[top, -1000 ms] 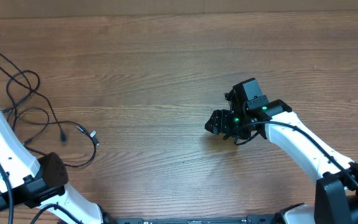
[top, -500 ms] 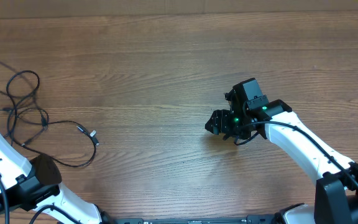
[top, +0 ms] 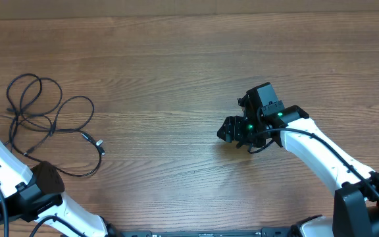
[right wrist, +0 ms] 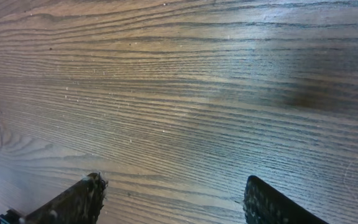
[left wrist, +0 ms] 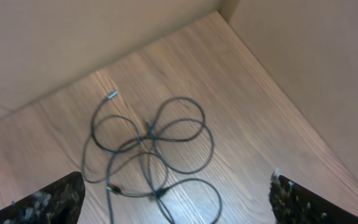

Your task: Untangle cables

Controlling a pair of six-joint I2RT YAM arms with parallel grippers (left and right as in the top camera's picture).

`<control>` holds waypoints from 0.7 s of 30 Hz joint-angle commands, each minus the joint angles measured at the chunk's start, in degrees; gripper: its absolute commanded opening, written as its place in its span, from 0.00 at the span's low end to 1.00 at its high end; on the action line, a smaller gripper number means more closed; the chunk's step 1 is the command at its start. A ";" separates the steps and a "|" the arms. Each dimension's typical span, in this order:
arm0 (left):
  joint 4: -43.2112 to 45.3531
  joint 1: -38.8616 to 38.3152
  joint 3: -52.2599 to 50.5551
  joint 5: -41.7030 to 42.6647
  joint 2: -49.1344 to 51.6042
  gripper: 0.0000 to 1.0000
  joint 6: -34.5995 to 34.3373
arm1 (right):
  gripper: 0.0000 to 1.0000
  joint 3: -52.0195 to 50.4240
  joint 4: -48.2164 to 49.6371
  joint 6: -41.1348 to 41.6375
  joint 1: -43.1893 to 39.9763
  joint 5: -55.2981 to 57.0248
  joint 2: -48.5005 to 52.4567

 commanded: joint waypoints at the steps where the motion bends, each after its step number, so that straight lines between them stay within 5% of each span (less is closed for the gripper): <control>1: -1.03 -0.24 -0.22 6.67 0.52 0.96 -0.55 | 0.70 0.13 0.15 -0.42 -0.37 0.31 0.00; 13: -2.78 -16.83 -0.24 15.76 0.52 0.98 8.74 | 0.84 1.40 9.38 -1.66 -0.55 -9.79 0.00; 21: -9.73 -30.93 -0.26 9.09 1.25 1.00 11.15 | 0.94 13.70 -8.81 -6.95 -7.17 2.64 0.00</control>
